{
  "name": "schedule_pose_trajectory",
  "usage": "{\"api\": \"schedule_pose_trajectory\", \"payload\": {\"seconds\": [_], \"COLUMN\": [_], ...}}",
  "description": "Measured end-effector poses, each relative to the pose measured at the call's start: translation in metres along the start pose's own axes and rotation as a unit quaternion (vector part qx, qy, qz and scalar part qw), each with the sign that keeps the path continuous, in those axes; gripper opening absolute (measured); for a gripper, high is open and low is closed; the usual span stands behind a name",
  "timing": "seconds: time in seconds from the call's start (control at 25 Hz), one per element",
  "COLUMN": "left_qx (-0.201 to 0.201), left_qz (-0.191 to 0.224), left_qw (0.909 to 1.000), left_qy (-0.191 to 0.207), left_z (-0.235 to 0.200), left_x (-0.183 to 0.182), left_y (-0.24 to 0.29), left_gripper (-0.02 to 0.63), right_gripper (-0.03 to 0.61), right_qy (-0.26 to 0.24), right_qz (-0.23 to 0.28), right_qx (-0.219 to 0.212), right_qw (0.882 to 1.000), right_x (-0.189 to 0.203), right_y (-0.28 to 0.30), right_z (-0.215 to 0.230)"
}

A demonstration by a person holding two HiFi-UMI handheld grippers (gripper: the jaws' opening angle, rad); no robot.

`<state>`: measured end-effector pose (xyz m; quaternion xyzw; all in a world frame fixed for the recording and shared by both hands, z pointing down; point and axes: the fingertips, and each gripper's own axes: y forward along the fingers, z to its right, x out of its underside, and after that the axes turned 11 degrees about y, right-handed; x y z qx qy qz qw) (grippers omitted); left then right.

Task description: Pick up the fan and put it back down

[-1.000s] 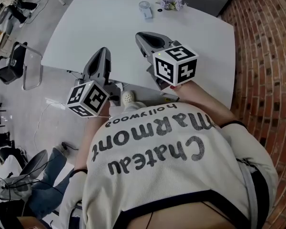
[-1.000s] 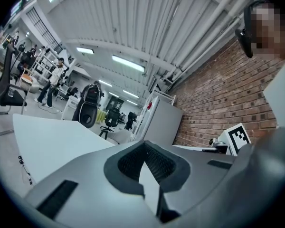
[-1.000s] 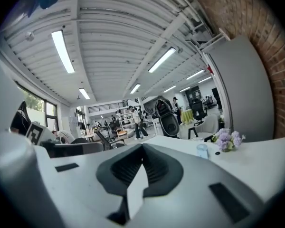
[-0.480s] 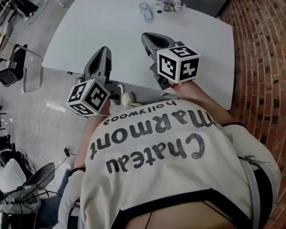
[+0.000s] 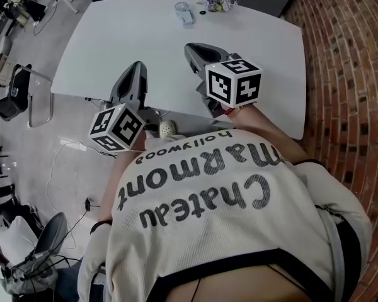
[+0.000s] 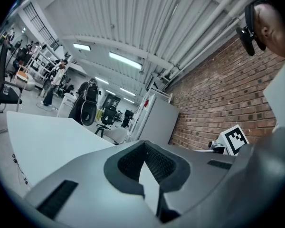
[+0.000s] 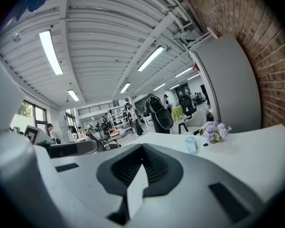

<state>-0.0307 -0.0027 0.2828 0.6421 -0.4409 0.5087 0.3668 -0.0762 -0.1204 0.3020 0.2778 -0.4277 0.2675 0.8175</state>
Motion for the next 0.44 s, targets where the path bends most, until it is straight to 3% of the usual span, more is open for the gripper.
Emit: {"api": "schedule_pose_trajectory", "payload": {"seconds": [0.44], "left_qx": [0.003], "left_qz": [0.004], "left_qw": [1.0], "left_qy": [0.004], "left_z": [0.0092], "left_x": [-0.003], "left_y": [0.0042], "left_gripper": [0.002], "right_gripper": [0.003], "right_qy": [0.015], "right_qz": [0.004], "right_qx": [-0.007], "right_qw": [1.0], "right_x": [-0.0062], "right_y": [-0.0069], "right_z": [0.0042]}}
